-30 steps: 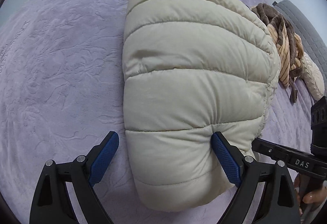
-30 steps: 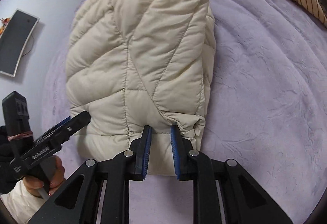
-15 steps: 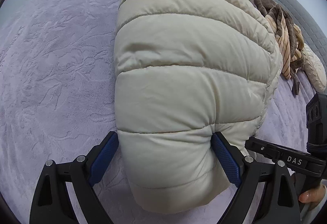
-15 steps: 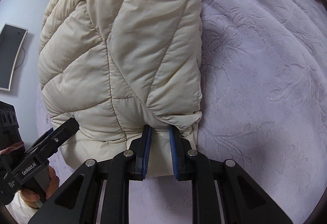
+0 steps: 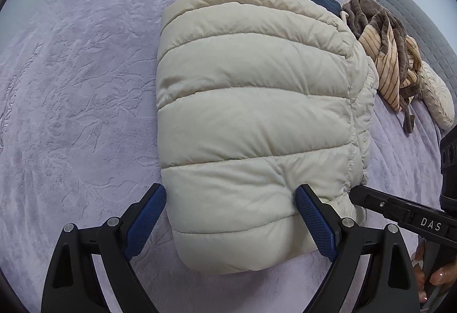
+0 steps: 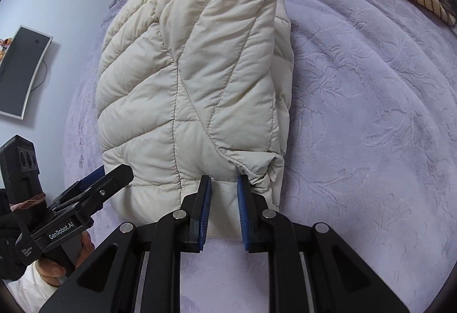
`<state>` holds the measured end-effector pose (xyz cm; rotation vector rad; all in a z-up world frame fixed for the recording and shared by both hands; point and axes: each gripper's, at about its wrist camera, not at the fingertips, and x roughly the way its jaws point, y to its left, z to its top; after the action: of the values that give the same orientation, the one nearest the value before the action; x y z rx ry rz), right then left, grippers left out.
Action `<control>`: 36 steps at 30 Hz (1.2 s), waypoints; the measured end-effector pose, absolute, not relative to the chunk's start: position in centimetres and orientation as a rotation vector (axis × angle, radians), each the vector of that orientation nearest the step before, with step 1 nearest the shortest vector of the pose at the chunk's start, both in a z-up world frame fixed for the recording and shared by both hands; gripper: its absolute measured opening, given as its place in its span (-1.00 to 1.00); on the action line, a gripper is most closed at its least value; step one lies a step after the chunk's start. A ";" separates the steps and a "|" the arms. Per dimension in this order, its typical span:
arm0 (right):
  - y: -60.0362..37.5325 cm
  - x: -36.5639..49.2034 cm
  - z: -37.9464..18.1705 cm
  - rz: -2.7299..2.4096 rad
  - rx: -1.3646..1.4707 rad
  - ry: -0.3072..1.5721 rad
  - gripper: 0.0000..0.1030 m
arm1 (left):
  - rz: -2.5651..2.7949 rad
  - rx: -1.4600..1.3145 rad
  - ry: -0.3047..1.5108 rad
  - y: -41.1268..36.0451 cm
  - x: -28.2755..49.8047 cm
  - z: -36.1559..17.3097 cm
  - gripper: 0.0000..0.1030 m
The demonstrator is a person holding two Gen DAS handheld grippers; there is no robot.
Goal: Fold large clothes
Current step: 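Press the folded bundle flat onto the bed with both tools, then open both tools and pull them back from the folded jacket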
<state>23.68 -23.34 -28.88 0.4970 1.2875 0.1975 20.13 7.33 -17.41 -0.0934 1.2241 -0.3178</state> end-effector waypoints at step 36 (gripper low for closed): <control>-23.6 19.6 -23.5 0.183 0.499 1.250 -0.12 | -0.219 -0.027 1.237 10.0 15.0 -12.2 1.00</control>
<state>19.58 -23.63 -23.50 0.4989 1.2499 0.1827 15.03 9.97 -12.23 -0.0269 1.2368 -0.2190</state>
